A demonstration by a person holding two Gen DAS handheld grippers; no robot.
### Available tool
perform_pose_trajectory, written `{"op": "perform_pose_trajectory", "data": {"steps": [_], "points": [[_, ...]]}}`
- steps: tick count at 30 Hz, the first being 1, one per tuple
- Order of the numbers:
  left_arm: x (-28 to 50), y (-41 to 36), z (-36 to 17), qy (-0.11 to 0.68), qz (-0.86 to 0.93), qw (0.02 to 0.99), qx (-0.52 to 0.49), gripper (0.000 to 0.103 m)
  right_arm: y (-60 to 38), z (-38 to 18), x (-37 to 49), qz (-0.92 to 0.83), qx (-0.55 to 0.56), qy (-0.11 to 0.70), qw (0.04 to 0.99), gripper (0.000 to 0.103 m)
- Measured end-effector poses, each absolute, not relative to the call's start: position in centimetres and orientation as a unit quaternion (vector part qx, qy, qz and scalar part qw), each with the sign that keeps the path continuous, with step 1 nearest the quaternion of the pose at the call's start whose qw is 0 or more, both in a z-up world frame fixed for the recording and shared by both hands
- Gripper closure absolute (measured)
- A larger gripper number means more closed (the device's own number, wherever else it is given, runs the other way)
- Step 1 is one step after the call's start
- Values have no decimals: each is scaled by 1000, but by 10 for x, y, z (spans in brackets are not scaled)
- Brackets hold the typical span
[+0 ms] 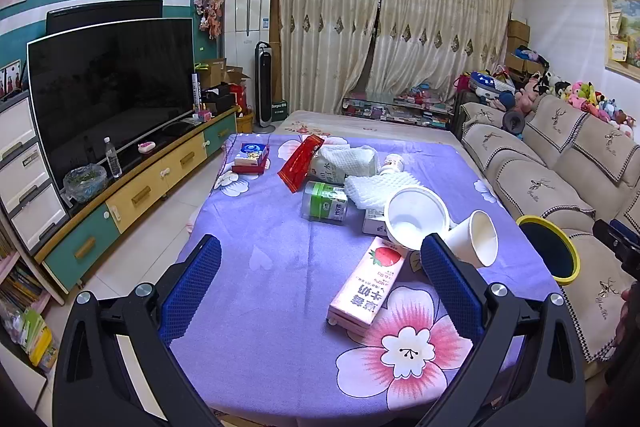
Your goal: Collect trash
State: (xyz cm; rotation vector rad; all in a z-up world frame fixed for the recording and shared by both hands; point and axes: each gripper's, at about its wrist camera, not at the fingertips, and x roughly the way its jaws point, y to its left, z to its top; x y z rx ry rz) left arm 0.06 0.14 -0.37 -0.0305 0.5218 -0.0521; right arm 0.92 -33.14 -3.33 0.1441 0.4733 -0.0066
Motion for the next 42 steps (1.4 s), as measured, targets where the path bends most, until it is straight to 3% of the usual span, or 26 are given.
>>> {"op": "perform_pose_trajectory", "data": {"steps": [42], "points": [[2,0,-8,261,-26,965,-14,5,-332,-37,16,-6,73,241,968,6]]}}
